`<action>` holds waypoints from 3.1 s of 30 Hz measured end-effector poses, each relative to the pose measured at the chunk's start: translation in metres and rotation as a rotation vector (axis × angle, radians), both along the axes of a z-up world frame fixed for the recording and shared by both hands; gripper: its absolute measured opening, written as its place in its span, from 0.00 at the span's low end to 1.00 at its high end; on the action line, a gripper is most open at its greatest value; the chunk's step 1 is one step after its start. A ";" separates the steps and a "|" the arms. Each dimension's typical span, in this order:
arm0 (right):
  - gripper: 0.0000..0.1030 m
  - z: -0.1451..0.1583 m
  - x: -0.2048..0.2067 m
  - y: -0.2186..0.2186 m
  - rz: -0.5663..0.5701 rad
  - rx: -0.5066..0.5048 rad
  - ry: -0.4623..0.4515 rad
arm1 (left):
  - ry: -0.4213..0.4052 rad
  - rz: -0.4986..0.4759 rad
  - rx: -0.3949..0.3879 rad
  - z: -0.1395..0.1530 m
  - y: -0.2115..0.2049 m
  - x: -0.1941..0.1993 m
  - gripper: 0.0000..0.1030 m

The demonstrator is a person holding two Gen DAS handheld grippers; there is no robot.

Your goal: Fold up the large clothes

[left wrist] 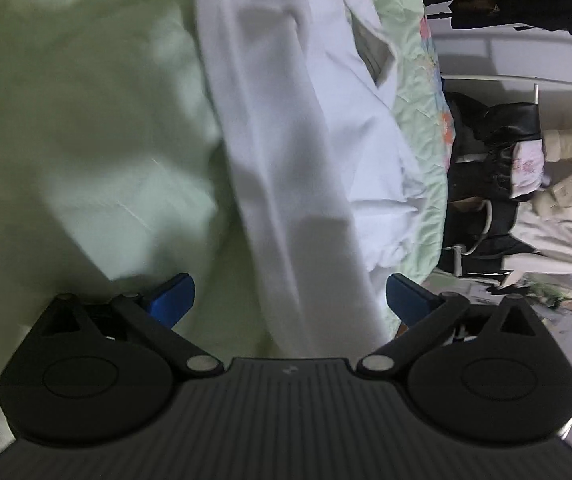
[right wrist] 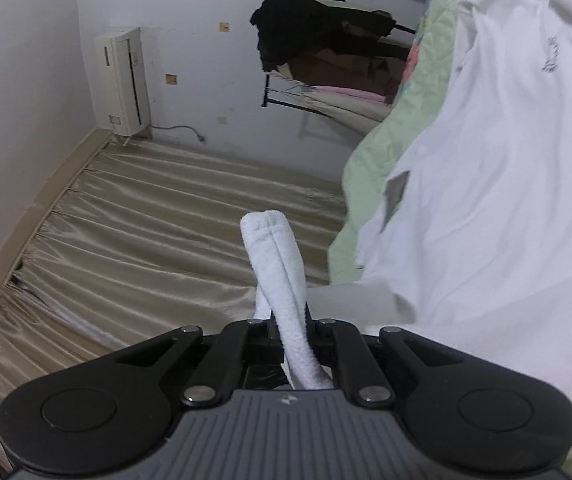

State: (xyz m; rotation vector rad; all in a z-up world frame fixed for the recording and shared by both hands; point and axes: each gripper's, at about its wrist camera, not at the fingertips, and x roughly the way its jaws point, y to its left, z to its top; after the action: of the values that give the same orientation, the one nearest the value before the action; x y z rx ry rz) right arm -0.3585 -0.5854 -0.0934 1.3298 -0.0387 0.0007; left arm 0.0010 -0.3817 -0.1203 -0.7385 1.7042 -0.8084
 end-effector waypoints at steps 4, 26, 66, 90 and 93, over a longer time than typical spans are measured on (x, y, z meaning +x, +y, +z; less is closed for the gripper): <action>0.06 0.009 0.007 0.008 0.025 0.014 -0.064 | 0.027 0.033 -0.108 -0.003 -0.011 -0.008 0.81; 0.42 0.002 0.039 0.086 0.527 -0.247 0.319 | -1.023 -0.155 0.168 0.112 0.115 -0.023 0.48; 0.27 0.036 -0.308 0.023 -0.387 -0.344 1.506 | -1.087 -0.823 0.085 0.114 -0.015 -0.166 0.84; 0.16 -0.030 -0.219 0.075 -0.231 -0.414 1.484 | -0.699 -1.253 0.030 0.023 -0.143 -0.312 0.88; 0.12 -0.001 -0.257 0.058 -0.299 -0.294 1.311 | -0.695 -1.250 0.037 0.023 -0.146 -0.307 0.88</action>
State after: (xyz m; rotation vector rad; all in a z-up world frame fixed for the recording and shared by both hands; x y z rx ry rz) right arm -0.6158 -0.5270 -0.0942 0.8175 0.8392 -1.0669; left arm -0.3059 -0.5281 -0.0973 0.7264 1.3742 -1.6043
